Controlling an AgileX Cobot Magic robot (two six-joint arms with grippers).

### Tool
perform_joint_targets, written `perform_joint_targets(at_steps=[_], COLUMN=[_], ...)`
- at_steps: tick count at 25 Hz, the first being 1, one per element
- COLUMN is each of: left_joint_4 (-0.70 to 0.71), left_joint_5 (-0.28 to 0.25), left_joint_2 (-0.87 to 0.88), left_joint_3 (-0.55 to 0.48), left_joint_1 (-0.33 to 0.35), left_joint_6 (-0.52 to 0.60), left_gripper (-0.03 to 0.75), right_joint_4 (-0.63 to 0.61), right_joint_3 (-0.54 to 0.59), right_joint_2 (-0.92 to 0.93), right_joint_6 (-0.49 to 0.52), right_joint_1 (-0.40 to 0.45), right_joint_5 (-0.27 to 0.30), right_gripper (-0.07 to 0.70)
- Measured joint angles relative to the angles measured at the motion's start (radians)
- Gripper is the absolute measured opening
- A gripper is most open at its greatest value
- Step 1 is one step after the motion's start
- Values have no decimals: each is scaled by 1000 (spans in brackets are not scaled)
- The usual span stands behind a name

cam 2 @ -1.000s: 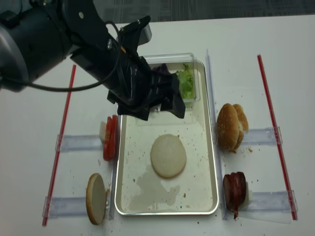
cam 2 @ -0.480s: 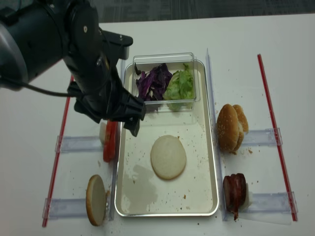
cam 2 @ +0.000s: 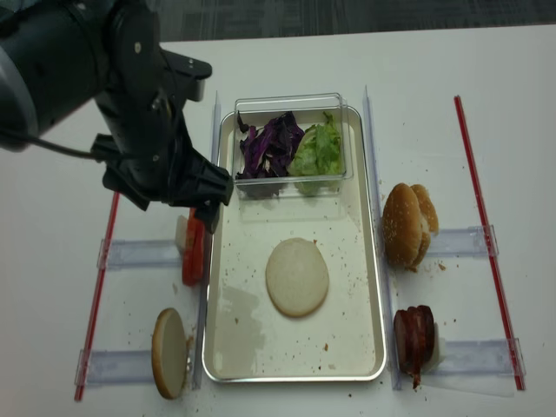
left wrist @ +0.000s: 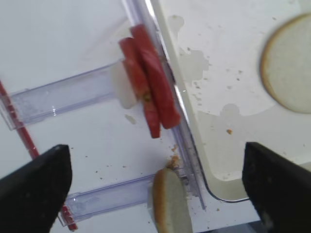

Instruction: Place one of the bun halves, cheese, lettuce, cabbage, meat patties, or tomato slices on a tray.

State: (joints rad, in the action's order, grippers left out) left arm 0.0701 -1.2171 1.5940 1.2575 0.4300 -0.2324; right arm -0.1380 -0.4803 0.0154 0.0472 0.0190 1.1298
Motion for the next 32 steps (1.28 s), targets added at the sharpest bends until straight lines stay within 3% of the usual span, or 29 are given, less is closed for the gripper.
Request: perform_joint_targets(at_steps=[8,12,21,32], left_joint_4=[0,2,0,-4], left_joint_5=[0,0,-1,-2], left_joint_2=[0,0,-64,-374], left_joint_3=[0,0,-34,-373], left_joint_1=[-314,-428,-452,-452], left_joint_6=[65,115,146,133], left_gripper=[652,652,650,645], right_joint_4=[0,0,0,0], right_joint_3=[0,0,0,0], right_joint_2=[0,0,0,0], right_joint_6=[-2,-2,-2,-2], right_joint_1=[0,0,0,0], right_joint_5=[0,0,0,0], right_gripper=[364,364,364,364])
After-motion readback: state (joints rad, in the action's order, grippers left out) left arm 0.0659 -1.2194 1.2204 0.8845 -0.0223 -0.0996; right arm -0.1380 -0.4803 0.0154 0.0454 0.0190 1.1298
